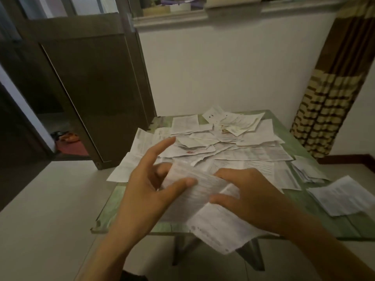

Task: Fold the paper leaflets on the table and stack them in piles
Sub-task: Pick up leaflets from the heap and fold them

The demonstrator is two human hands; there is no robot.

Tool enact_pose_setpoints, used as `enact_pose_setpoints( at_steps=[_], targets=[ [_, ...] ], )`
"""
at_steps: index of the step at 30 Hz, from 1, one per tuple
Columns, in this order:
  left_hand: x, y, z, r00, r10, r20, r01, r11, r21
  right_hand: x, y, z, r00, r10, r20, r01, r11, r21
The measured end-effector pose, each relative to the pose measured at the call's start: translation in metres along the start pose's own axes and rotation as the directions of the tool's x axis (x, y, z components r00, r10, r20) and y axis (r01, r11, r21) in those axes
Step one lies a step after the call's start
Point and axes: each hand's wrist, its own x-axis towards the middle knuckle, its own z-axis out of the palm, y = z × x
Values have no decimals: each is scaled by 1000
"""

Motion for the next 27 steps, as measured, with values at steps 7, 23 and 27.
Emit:
enact_pose_setpoints(
  at_steps=[7, 23, 27],
  targets=[
    [-2, -35, -2, 932, -353, 85, 363, 912, -191, -9, 21, -7, 946, 324, 29, -243, 645, 725],
    [-15, -43, 29, 926, -377, -29, 368, 915, -165, -26, 36, 14, 849, 520, 97, -412, 534, 738],
    [-16, -47, 25, 894, -444, 60, 447, 874, -192, -29, 36, 11, 853, 472, 221, -427, 390, 816]
  ],
)
